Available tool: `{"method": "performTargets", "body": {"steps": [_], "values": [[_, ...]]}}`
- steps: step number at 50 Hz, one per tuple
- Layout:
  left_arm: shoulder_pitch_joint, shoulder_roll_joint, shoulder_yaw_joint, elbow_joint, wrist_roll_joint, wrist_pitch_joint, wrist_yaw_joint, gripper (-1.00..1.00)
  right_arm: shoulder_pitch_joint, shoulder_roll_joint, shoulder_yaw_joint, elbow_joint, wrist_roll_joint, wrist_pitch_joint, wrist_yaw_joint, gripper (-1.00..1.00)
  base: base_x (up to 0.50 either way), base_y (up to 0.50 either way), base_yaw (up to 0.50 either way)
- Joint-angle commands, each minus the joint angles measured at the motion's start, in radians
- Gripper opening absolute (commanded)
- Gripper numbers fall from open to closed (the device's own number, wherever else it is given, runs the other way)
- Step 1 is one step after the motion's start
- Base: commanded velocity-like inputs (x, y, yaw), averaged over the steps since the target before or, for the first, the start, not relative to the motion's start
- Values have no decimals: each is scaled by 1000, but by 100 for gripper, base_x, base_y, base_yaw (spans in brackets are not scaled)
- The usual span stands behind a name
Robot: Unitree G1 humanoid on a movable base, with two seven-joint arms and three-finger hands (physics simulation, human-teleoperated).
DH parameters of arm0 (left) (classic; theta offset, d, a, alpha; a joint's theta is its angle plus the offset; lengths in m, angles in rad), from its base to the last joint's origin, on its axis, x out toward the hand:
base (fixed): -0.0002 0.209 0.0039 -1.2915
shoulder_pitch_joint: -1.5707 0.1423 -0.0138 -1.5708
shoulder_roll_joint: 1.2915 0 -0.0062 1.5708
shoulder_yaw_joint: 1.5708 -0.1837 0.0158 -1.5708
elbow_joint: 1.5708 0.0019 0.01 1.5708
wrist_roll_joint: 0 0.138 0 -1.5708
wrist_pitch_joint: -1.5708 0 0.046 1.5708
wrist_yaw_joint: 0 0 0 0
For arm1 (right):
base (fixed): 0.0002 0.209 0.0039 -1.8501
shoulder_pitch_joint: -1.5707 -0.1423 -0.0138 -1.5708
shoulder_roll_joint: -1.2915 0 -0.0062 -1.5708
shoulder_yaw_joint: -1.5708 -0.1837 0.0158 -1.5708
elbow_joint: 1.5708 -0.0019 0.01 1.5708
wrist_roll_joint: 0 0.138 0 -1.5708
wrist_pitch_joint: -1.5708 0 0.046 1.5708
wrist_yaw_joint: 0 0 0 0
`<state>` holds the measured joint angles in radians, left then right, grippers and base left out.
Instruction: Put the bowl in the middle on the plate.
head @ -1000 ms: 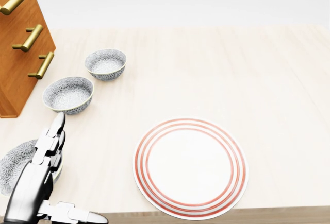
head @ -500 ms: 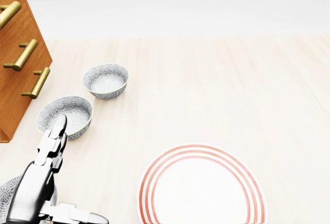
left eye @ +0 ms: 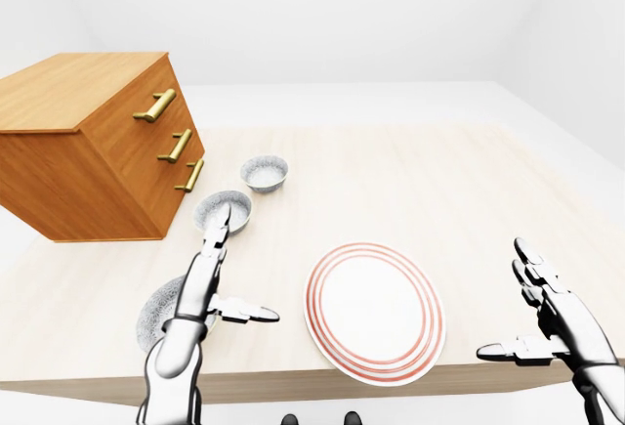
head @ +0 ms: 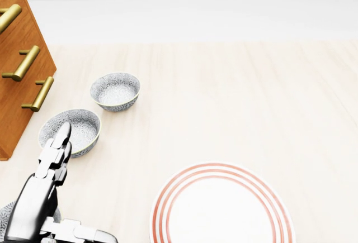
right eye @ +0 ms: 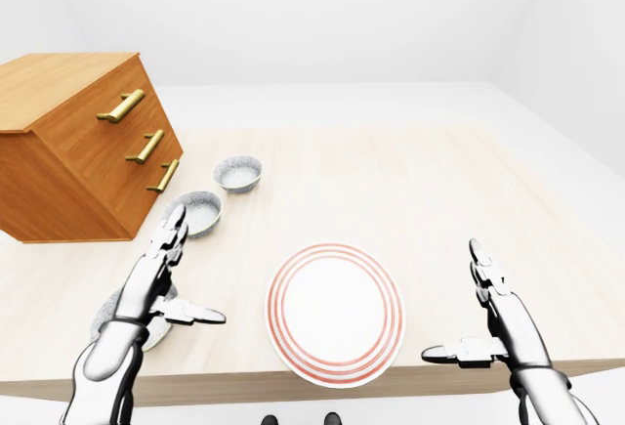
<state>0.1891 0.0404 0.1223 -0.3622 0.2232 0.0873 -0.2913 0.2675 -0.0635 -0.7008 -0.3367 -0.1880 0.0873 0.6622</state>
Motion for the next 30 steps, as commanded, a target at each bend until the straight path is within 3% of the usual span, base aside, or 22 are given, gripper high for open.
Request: {"method": "performTargets", "body": {"steps": [1,3,12,21,30], "values": [[-22,9,20,-11,-31,0,-20,100,1,0,3,-8,-7,0,-9,100,0,0,0],[-31,23,8,-27,56,0,1,100,-2,-2,3,4,-6,0,-11,100,0,0,0],[-122,49,-18,-127,216,0,-55,100,-7,-7,6,39,-4,0,-16,100,0,0,0],[-187,65,-8,-137,281,0,-99,100,-3,-10,12,29,-1,0,-20,100,0,0,0],[-288,117,34,-101,333,0,-160,100,1,-7,10,15,0,0,-15,100,0,0,0]]}}
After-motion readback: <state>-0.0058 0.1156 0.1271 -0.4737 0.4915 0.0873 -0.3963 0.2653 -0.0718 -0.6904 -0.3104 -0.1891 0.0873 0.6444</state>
